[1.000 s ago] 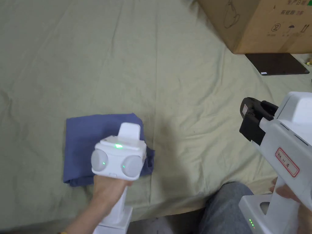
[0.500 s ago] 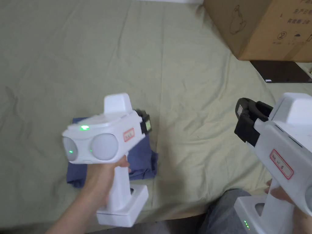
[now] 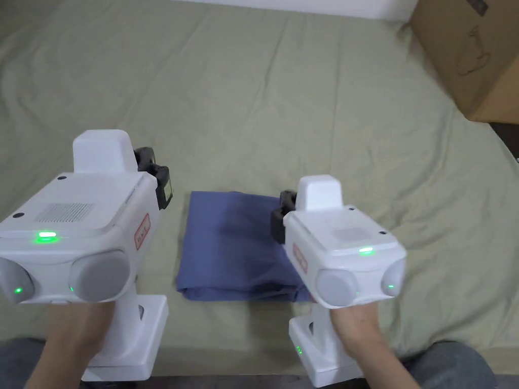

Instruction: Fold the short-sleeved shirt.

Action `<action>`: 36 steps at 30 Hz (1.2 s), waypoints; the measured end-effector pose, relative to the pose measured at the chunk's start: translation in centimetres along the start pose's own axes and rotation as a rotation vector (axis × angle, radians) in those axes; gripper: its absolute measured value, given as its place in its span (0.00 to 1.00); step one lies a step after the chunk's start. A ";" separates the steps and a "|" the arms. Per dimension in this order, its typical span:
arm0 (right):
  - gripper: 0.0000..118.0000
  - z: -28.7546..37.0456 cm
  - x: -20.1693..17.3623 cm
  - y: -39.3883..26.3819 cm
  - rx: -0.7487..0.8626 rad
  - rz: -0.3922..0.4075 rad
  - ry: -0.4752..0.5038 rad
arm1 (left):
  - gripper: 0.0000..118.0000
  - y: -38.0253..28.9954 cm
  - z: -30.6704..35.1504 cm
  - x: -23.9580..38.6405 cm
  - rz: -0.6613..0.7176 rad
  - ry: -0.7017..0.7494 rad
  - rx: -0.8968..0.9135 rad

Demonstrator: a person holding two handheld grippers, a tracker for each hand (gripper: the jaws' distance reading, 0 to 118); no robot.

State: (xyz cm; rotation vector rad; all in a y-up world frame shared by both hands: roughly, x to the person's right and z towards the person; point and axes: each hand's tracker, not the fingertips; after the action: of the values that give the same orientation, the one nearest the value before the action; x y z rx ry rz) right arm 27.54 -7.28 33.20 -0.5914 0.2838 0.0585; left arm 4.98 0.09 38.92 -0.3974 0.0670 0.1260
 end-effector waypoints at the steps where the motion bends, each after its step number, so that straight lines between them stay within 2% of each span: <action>1: 0.00 -1.1 -0.5 -0.9 -0.027 -0.002 -0.011 | 0.00 -0.2 0.1 -0.4 0.005 0.006 -0.009; 4: 0.00 -4.1 -1.7 -3.3 -0.144 -0.017 -0.031 | 0.00 -0.8 0.3 -1.4 0.019 0.023 -0.029; 6: 0.00 -5.7 -1.9 -4.6 -0.214 -0.011 -0.080 | 0.00 -0.9 0.0 -1.9 0.045 0.031 -0.049; 8: 0.00 -6.6 -2.0 -5.3 -0.248 -0.005 -0.115 | 0.09 -0.9 -0.4 -2.3 0.075 0.038 -0.061; 10: 0.00 -6.7 -2.3 -5.0 -0.228 0.007 -0.108 | 0.25 -0.7 -1.4 -2.9 0.099 0.033 -0.112; 12: 0.00 -6.7 -2.4 -4.5 -0.245 0.041 -0.110 | 0.35 -0.4 -2.7 -3.6 0.141 -0.002 -0.170; 14: 0.00 -6.7 -2.0 -4.6 -0.247 0.027 -0.097 | 0.76 0.0 -4.4 -4.6 0.207 -0.037 -0.226; 15: 0.00 -6.6 -1.7 -4.5 -0.248 0.012 -0.088 | 0.90 0.1 -5.6 -5.2 0.257 -0.074 -0.265; 16: 0.00 -6.6 -1.5 -4.5 -0.249 0.002 -0.080 | 0.99 0.0 -6.7 -5.8 0.301 -0.120 -0.306; 17: 0.00 -6.6 -1.4 -4.4 -0.252 -0.008 -0.073 | 1.00 0.0 -7.9 -6.3 0.350 -0.182 -0.359; 21: 0.00 -6.2 -1.1 -4.3 -0.256 -0.028 -0.055 | 1.00 -1.8 -12.9 -7.5 0.451 -0.342 -0.615; 25: 0.00 -6.4 -0.7 -4.2 -0.252 -0.042 -0.043 | 1.00 -5.0 -16.2 -7.3 0.520 -0.529 -0.777; 28: 0.00 -6.4 -0.7 -4.2 -0.253 -0.045 -0.038 | 0.98 -6.9 -17.5 -6.6 0.576 -0.609 -0.848; 30: 0.00 -6.4 -0.4 -4.1 -0.256 -0.048 -0.029 | 0.81 -7.8 -17.9 -5.6 0.575 -0.612 -0.881; 31: 0.00 -6.4 -0.3 -4.1 -0.258 -0.052 -0.024 | 0.69 -8.1 -18.0 -5.2 0.565 -0.605 -0.889; 32: 0.00 -6.4 -0.1 -4.0 -0.261 -0.067 -0.014 | 0.51 -8.5 -18.2 -4.7 0.548 -0.606 -0.903; 36: 0.00 -6.0 1.2 -3.3 -0.265 -0.165 0.030 | 0.29 -9.0 -18.4 -4.0 0.508 -0.588 -0.906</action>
State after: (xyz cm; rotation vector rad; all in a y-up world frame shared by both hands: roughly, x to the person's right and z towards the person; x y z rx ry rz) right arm 27.61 -13.36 29.87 -0.8777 0.2570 -0.0726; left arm 1.48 -15.81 25.76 -1.2271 -0.4928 0.7842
